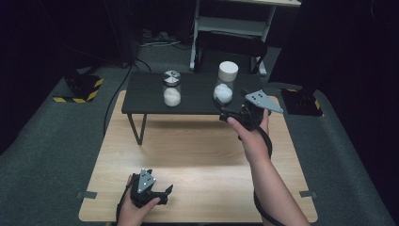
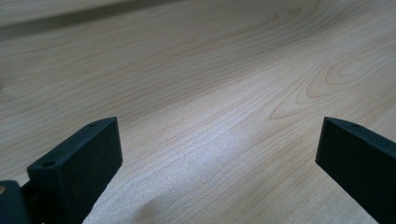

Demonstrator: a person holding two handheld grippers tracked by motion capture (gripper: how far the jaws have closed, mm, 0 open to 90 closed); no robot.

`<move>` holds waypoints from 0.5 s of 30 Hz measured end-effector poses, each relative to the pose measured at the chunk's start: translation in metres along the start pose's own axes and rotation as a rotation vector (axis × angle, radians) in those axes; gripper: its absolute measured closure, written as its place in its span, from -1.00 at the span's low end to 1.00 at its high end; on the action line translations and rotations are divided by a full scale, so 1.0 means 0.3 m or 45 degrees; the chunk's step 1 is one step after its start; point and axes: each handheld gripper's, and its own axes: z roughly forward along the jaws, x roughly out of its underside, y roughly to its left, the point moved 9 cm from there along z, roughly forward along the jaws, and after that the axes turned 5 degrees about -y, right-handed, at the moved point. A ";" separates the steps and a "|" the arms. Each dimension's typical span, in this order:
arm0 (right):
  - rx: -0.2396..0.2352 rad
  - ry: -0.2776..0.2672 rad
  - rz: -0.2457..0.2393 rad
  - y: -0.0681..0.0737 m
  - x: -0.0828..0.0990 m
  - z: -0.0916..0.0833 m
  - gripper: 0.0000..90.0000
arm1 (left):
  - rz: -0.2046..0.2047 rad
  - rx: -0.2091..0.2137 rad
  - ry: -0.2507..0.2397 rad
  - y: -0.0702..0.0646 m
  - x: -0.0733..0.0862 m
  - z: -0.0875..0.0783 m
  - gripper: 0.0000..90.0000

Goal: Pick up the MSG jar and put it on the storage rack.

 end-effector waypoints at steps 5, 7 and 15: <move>-0.015 0.000 -0.005 0.001 0.033 -0.046 -1.00 | 0.003 -0.004 -0.002 -0.002 0.000 0.000 -0.98; -0.018 -0.001 -0.005 0.002 0.049 -0.064 -1.00 | 0.001 -0.004 -0.002 -0.001 0.000 0.000 -0.98; -0.036 0.014 -0.032 0.007 0.122 -0.136 -1.00 | 0.004 -0.006 -0.008 -0.003 0.002 -0.002 -0.98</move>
